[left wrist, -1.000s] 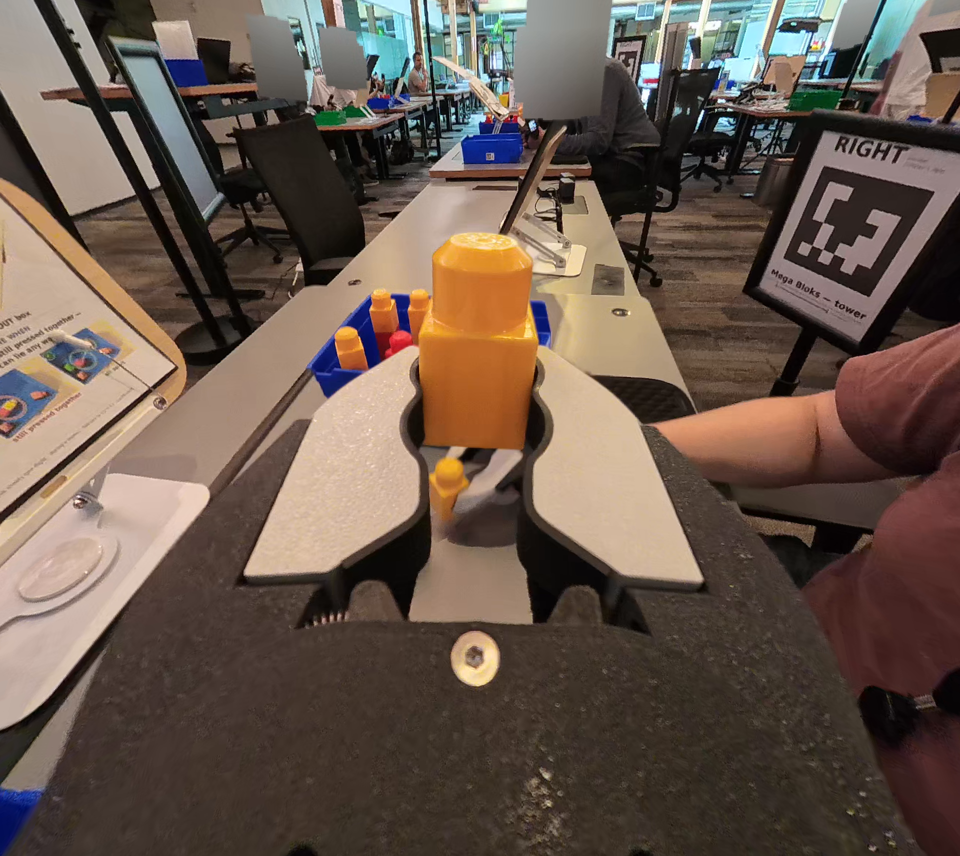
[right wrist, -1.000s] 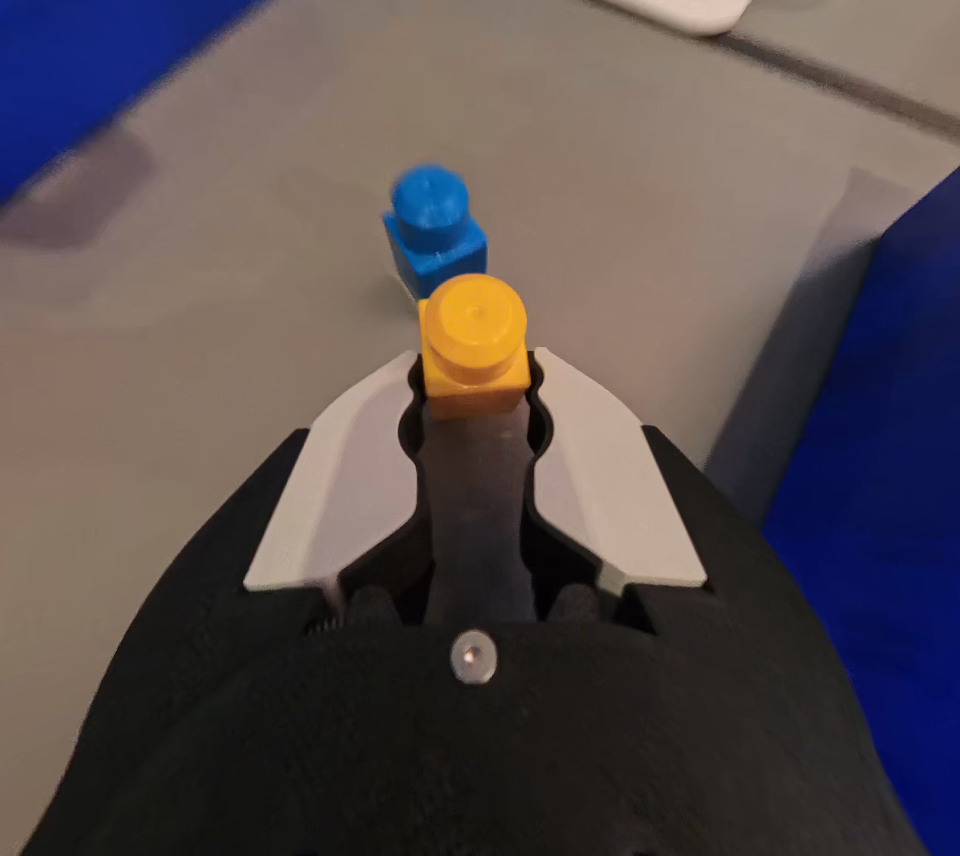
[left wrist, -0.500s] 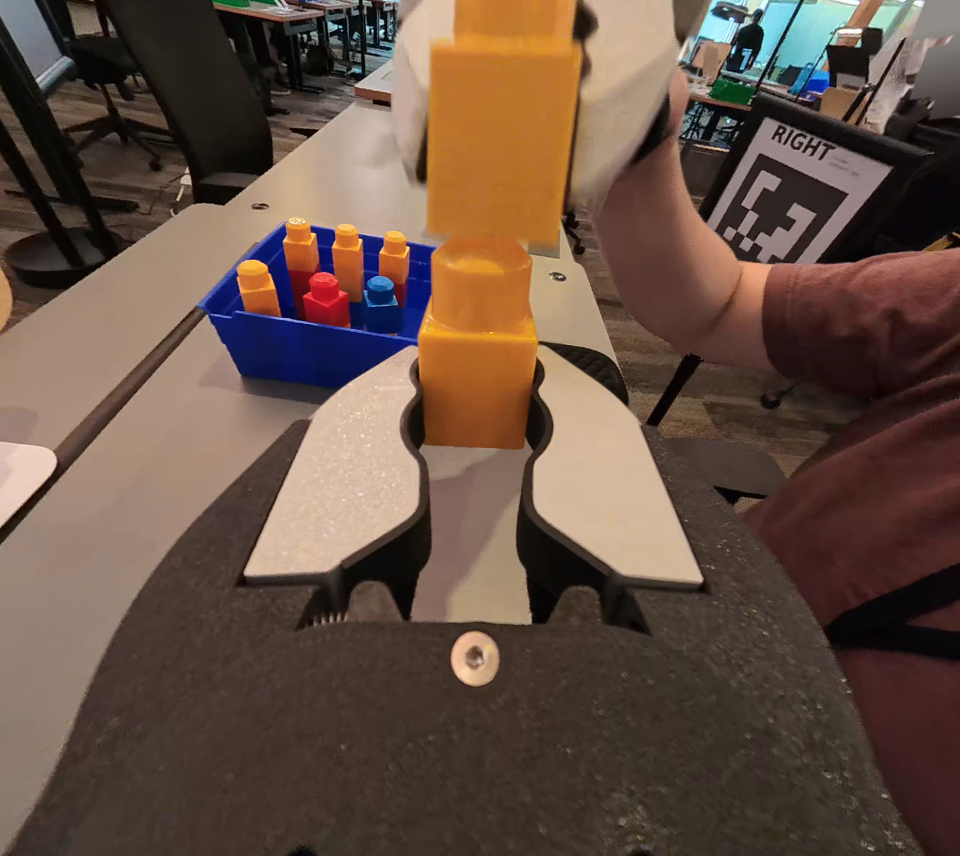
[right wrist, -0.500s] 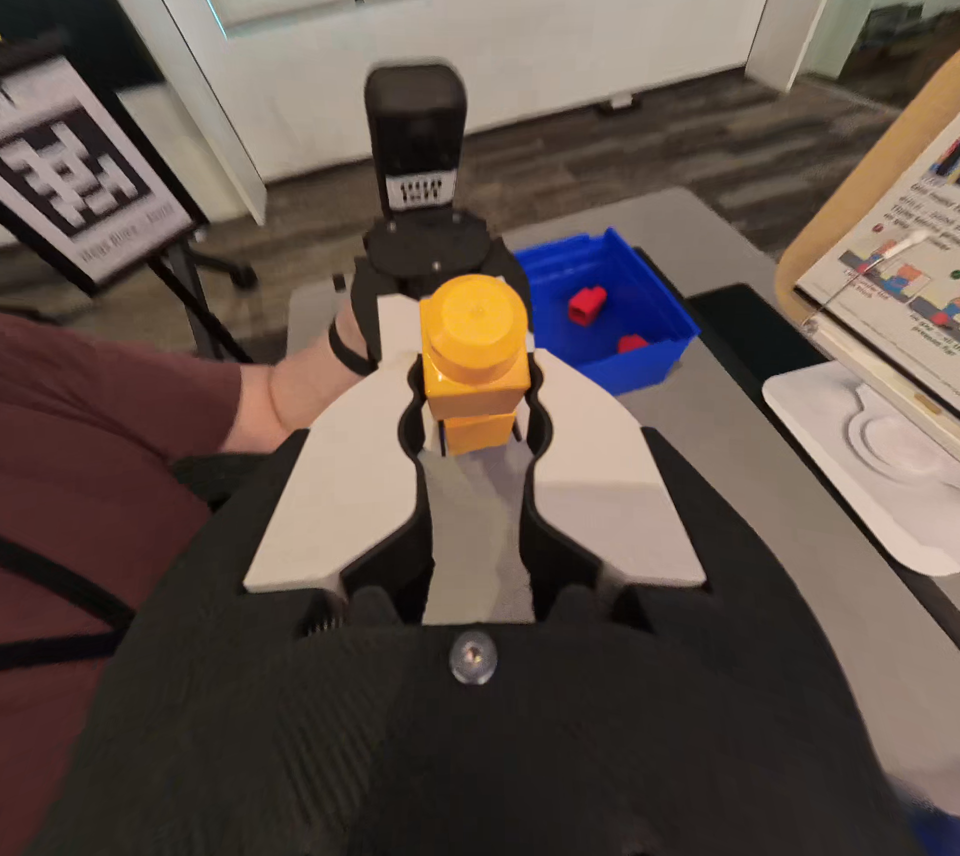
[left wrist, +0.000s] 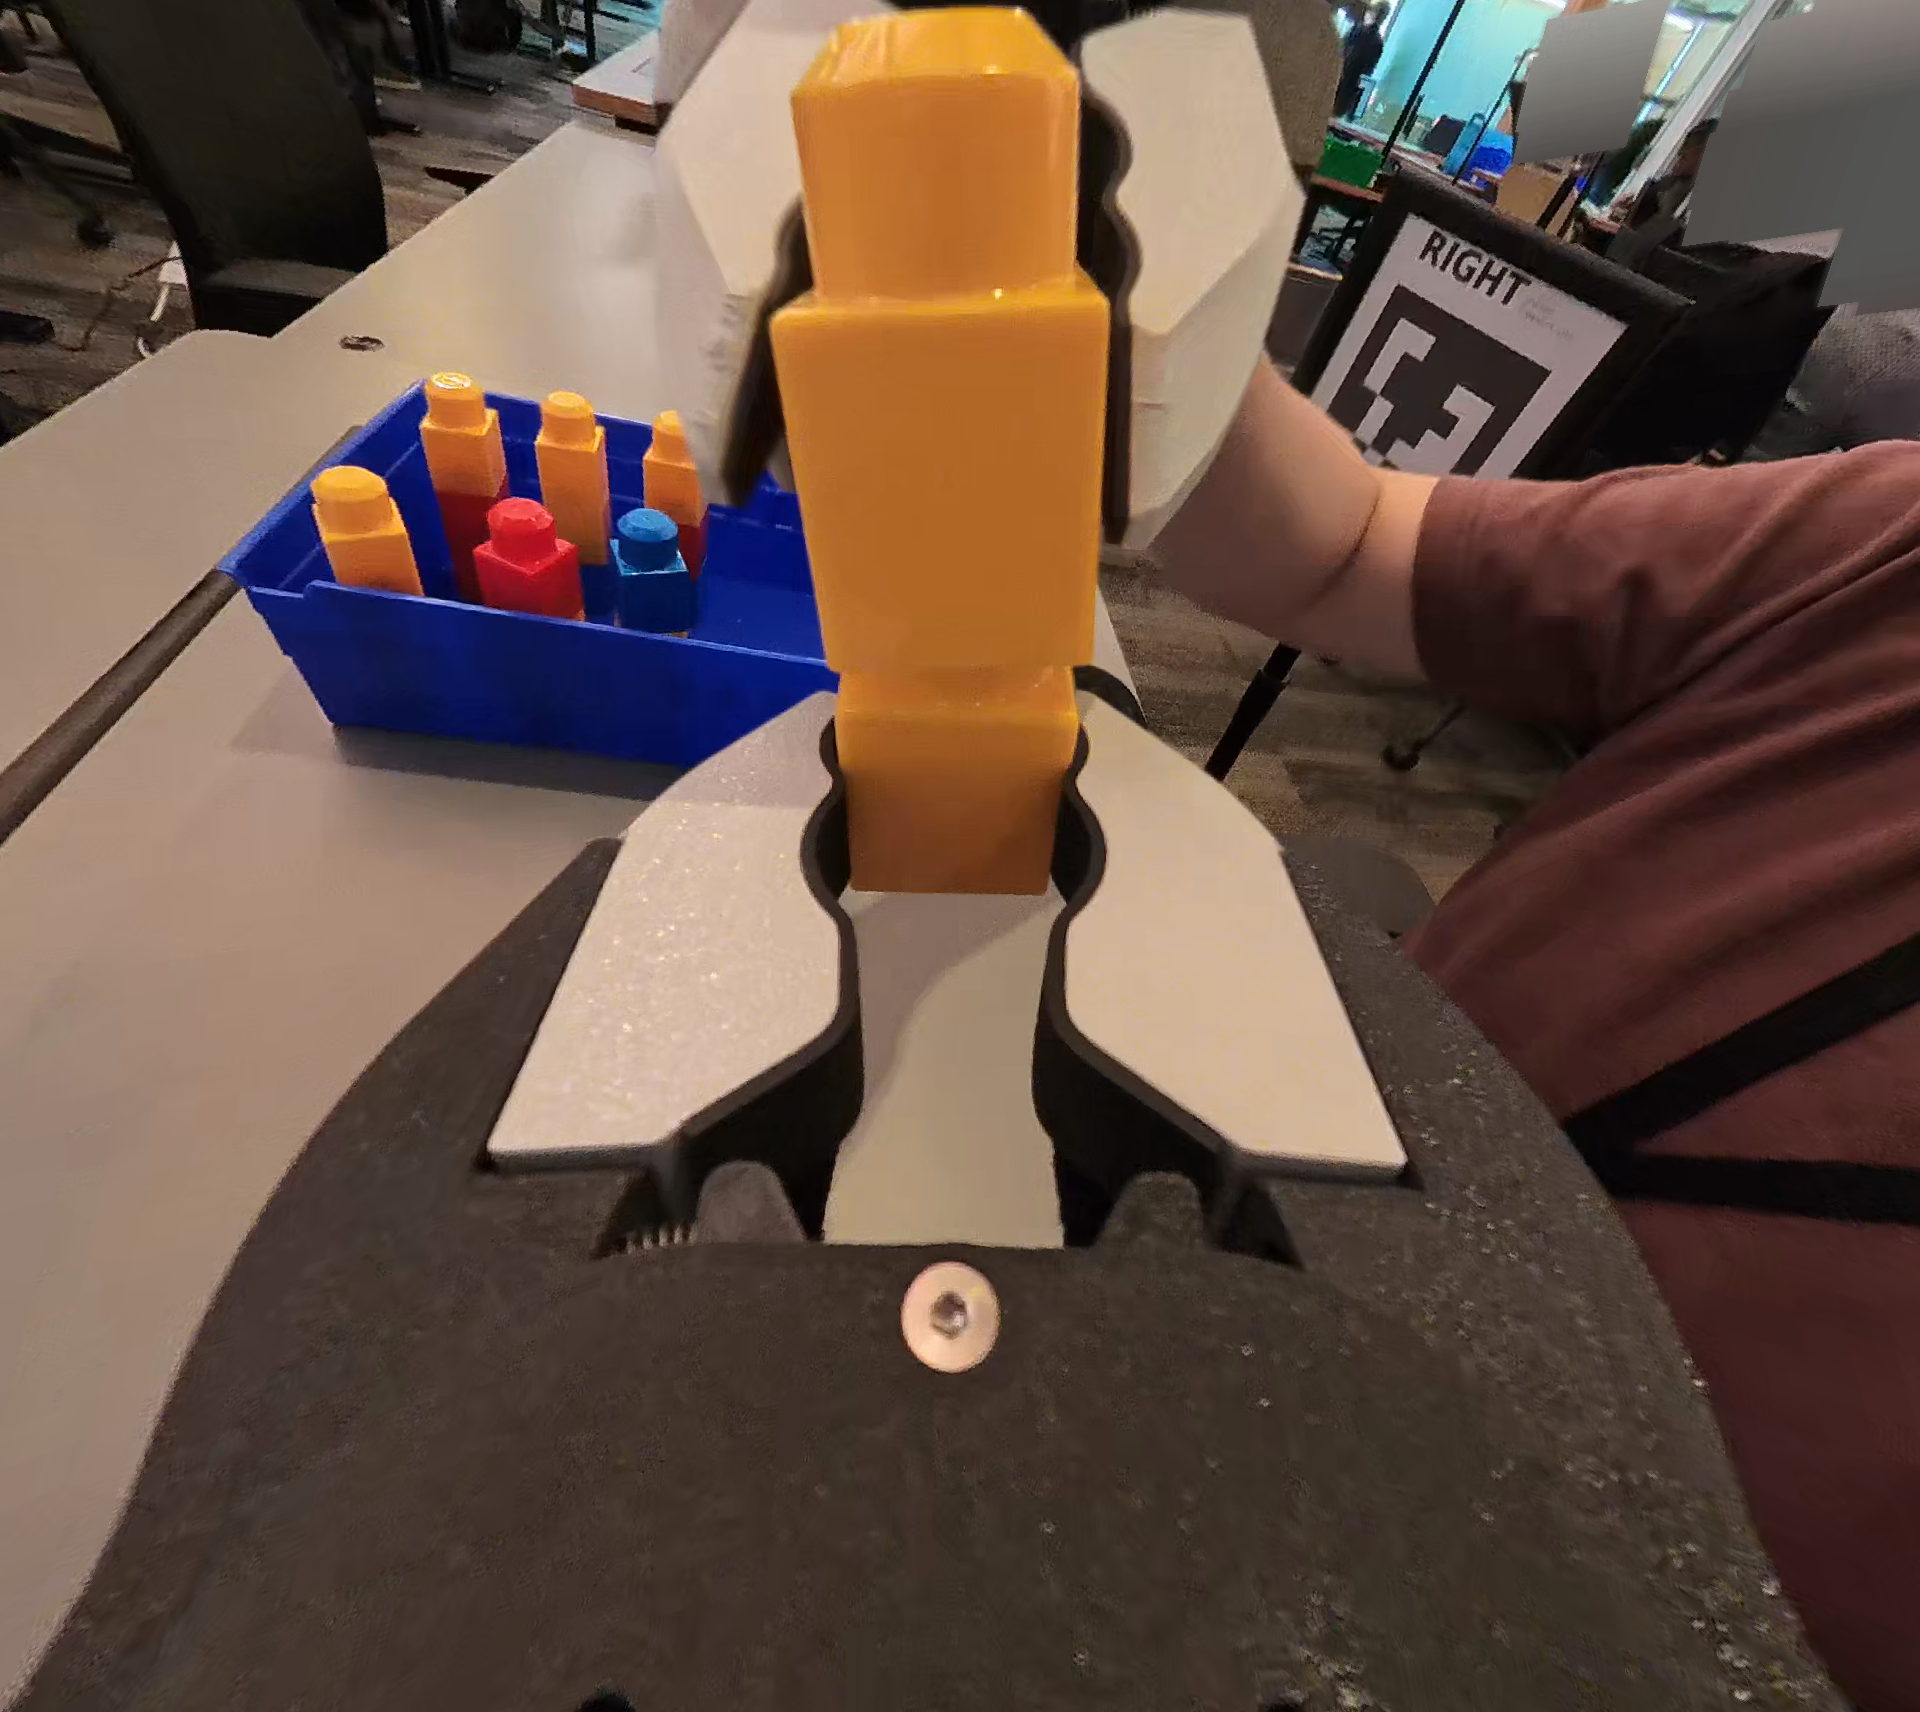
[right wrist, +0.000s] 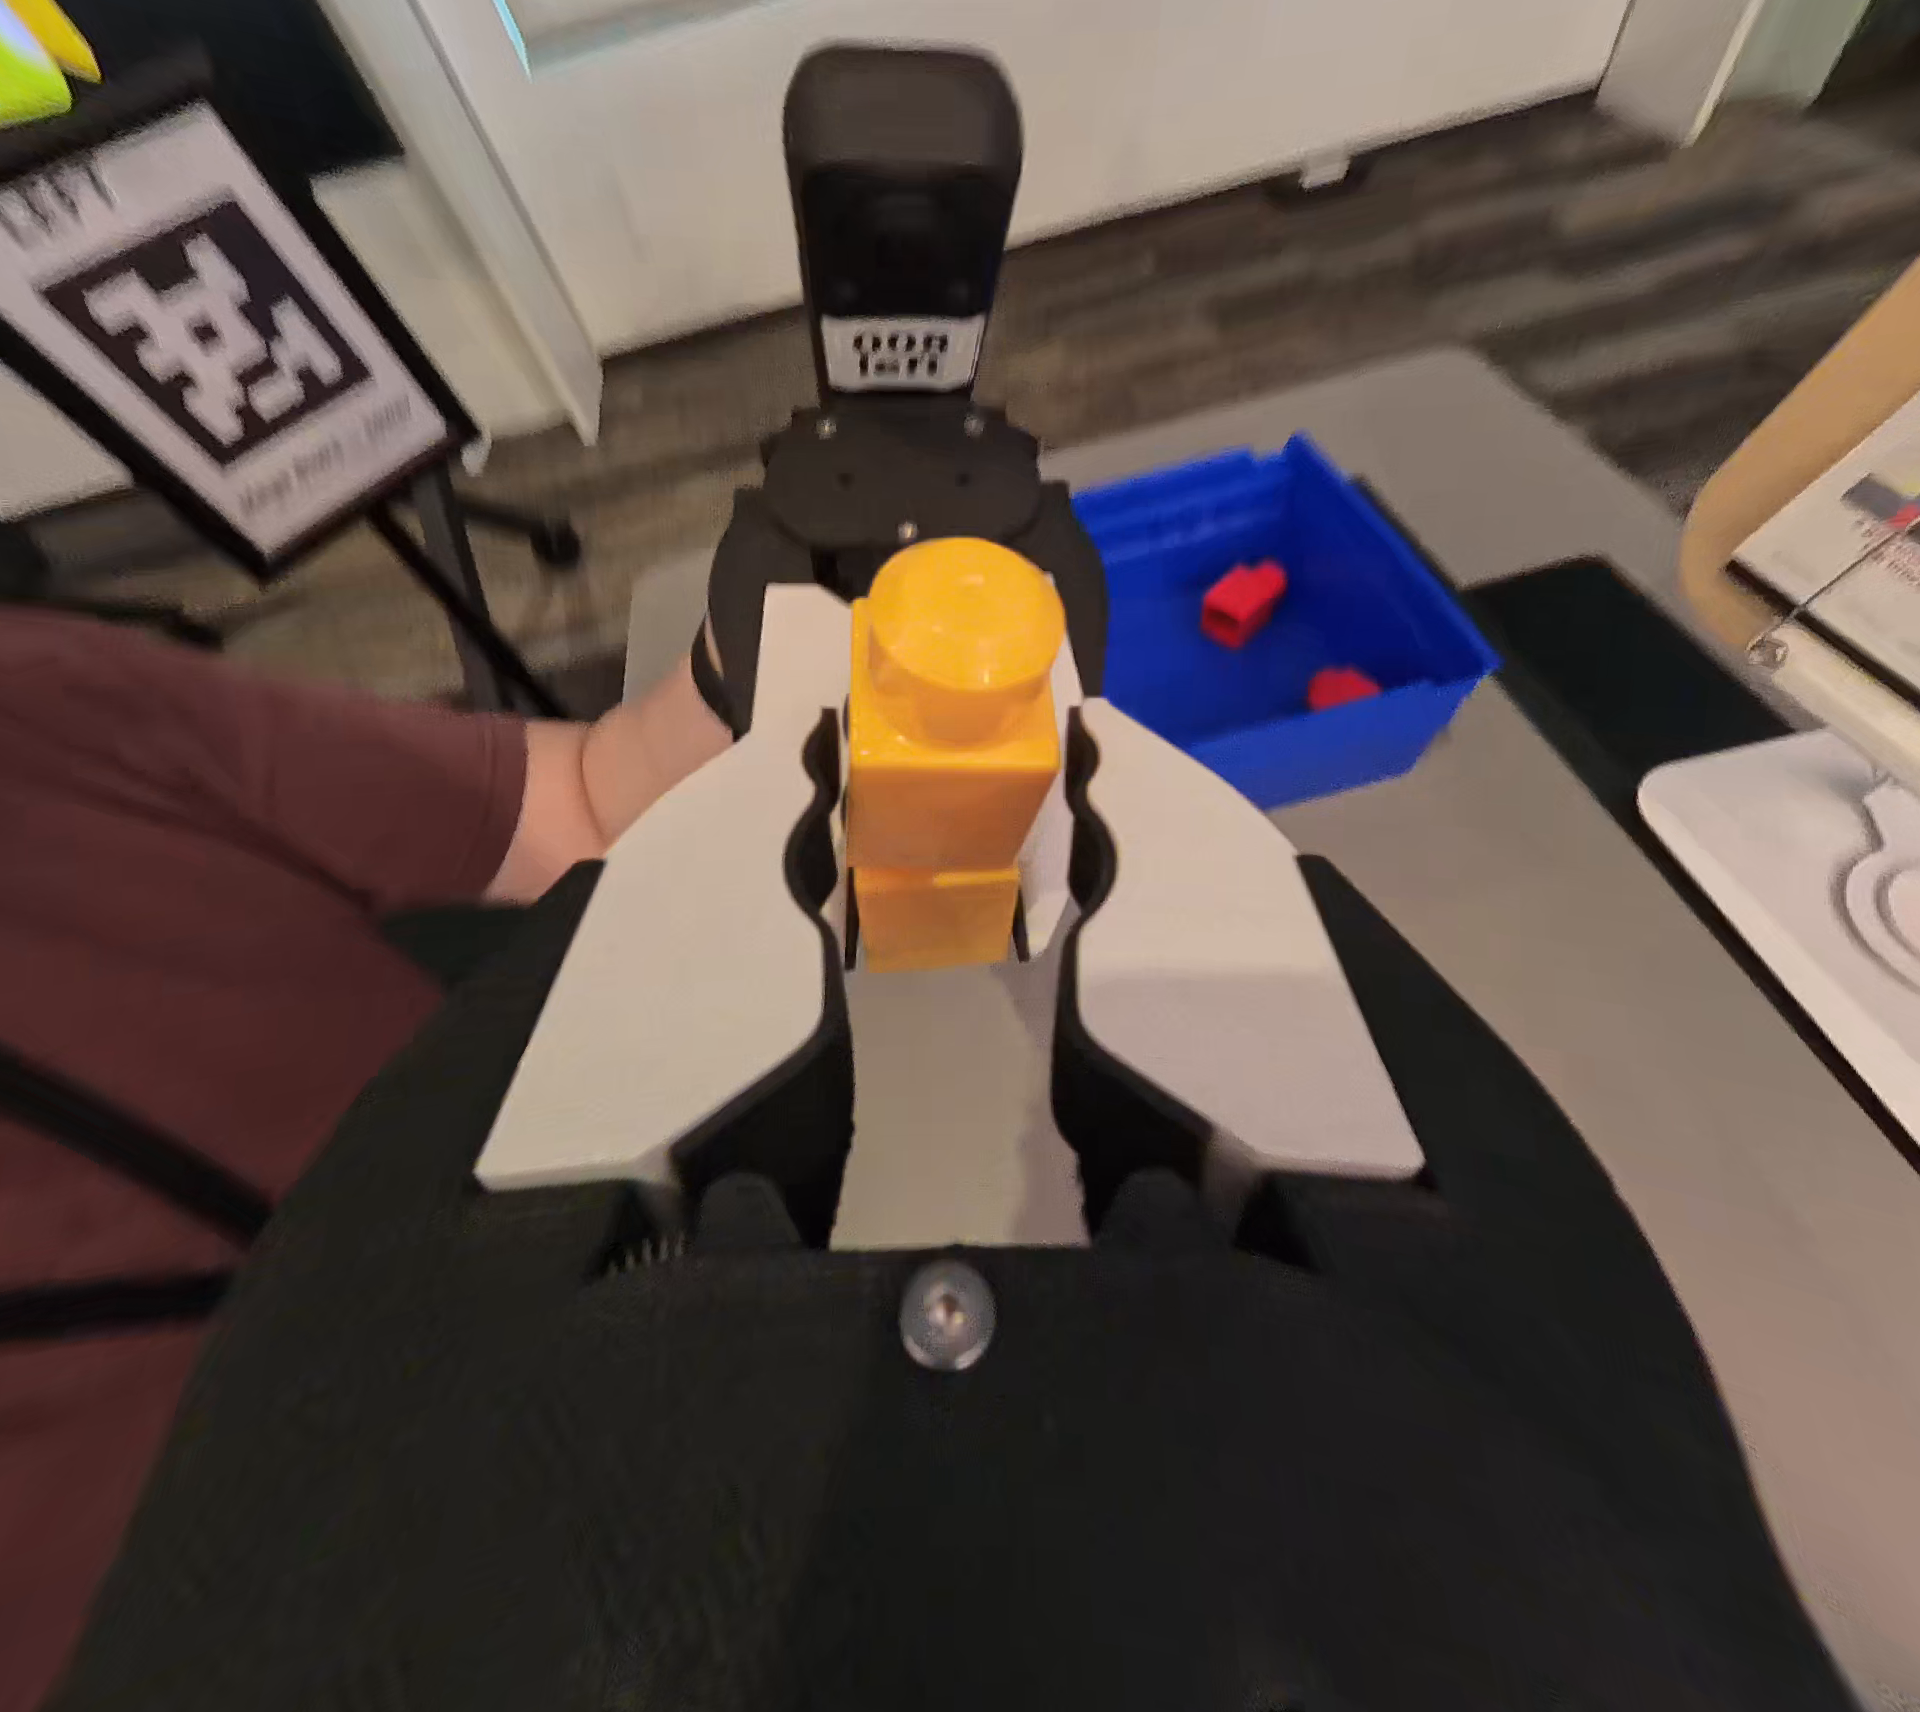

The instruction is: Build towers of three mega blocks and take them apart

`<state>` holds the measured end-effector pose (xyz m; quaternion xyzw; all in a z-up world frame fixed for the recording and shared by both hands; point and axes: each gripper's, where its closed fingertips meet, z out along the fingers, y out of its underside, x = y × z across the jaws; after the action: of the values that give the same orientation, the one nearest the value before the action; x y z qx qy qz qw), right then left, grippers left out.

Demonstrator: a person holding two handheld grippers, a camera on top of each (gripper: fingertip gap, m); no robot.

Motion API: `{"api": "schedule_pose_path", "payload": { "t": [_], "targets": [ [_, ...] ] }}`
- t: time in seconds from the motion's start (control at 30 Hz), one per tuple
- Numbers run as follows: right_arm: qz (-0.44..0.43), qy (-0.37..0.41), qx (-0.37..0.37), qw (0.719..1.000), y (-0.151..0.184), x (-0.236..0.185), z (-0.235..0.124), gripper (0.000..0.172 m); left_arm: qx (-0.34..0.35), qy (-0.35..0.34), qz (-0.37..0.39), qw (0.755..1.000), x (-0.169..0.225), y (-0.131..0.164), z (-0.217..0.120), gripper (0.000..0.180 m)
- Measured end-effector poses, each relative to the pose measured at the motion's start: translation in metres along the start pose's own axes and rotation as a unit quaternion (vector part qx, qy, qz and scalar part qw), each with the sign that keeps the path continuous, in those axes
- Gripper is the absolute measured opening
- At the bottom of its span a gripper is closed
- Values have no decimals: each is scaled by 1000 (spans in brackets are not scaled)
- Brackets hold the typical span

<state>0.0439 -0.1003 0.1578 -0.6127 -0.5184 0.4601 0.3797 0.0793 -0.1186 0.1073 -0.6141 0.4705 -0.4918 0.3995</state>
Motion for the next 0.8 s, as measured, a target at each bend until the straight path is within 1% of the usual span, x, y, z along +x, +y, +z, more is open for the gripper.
{"api": "schedule_pose_path", "payload": {
  "t": [0.03,0.1,0.13,0.17,0.3,0.47,0.5,0.63,0.8],
  "targets": [
    [3,6,24,1000,-2,2,1,44,0,-5,1,1000,-1,0,-1,35],
    [7,-1,66,998,-5,1,4,38,6,-12,0,1000,-4,-1,-2,35],
    [15,-7,78,997,-6,1,4,38,9,-9,-4,1000,-3,-2,-2,35],
    [23,-13,71,997,-3,1,4,37,2,-12,-5,1000,-4,0,-2,35],
    [14,-28,-9,999,12,3,4,37,-29,-9,-10,999,-6,10,1,35],
    [-13,-22,-102,994,35,3,3,37,-76,-5,-17,997,-7,25,7,35],
    [-13,-22,-109,994,37,3,2,37,-79,-3,-15,997,-7,27,8,35],
    [0,-33,-95,995,34,3,0,37,-54,20,-34,998,-4,20,12,35],
    [-5,-42,-98,994,42,0,1,37,-73,34,-31,996,-1,27,13,35]
  ]
}}
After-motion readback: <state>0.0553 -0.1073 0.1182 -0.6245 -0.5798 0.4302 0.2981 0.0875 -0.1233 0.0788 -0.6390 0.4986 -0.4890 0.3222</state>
